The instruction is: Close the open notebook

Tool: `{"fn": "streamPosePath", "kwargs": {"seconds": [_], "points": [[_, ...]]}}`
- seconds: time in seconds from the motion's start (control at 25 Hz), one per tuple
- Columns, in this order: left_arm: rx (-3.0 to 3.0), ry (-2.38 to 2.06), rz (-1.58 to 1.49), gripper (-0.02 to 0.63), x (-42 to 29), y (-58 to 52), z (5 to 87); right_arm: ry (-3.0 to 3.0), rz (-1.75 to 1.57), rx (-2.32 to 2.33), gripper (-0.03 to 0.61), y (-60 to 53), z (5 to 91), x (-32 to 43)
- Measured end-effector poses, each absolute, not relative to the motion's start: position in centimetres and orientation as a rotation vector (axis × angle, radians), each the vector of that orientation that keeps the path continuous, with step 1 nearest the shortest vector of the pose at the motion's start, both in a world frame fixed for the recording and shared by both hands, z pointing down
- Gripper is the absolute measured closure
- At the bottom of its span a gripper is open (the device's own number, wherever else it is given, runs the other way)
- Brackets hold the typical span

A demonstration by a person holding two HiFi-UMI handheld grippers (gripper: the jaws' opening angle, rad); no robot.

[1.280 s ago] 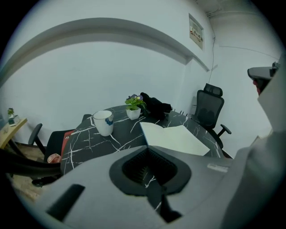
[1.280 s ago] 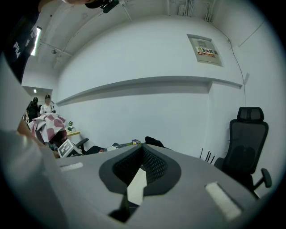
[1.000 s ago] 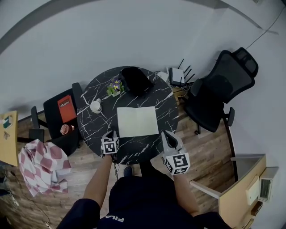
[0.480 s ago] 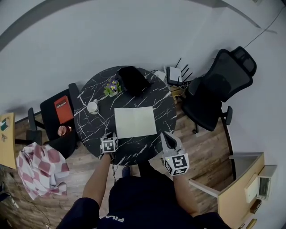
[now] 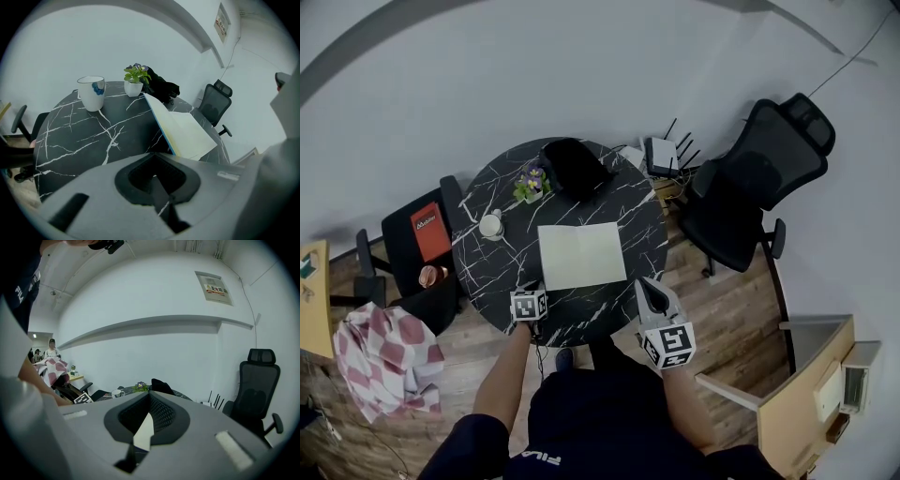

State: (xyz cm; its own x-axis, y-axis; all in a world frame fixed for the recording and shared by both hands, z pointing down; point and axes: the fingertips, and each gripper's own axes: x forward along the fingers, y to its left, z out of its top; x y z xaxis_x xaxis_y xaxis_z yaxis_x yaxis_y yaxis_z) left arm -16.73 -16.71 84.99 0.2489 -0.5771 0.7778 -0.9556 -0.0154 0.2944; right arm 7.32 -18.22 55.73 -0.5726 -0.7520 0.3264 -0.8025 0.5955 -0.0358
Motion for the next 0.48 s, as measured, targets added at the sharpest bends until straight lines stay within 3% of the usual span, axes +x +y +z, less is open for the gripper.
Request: {"fn": "streamPosePath", "kwargs": {"seconds": [0.48], "points": [[1.854, -1.438, 0.482, 0.611, -14.2, -17.9, 80.9, -2.554, 0.258, 1.266, 0.569, -18.1, 55.8, 7.4]]}}
